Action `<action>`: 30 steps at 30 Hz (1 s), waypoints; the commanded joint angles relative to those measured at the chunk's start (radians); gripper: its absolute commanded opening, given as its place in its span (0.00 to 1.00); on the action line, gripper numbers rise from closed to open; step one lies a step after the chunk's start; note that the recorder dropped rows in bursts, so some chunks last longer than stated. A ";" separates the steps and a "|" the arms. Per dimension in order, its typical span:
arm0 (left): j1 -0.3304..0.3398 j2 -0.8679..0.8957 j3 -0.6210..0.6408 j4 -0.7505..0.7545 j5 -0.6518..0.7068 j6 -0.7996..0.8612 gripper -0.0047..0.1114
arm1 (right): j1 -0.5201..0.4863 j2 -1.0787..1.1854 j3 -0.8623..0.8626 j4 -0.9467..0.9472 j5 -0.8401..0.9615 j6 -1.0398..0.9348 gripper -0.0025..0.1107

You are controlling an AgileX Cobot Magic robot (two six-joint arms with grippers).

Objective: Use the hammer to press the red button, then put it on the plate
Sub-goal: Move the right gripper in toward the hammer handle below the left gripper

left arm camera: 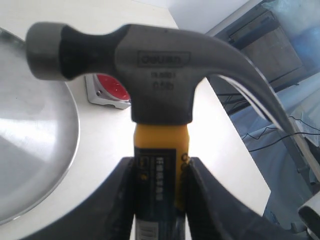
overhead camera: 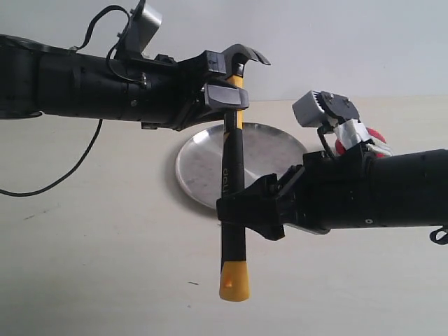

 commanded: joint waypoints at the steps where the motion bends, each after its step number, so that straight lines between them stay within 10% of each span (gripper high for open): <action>1: 0.002 -0.014 -0.017 -0.047 0.019 -0.003 0.04 | 0.002 -0.039 -0.009 -0.146 -0.024 0.133 0.66; 12: 0.002 -0.014 -0.017 -0.047 0.021 -0.003 0.04 | 0.002 -0.166 -0.120 -1.573 -0.090 1.581 0.63; 18: 0.002 -0.014 -0.017 -0.047 0.028 -0.006 0.04 | 0.002 -0.224 0.015 -1.321 -0.381 1.415 0.61; 30: 0.002 -0.014 -0.017 -0.047 0.024 -0.006 0.04 | 0.002 -0.295 0.055 -0.630 -0.167 0.673 0.64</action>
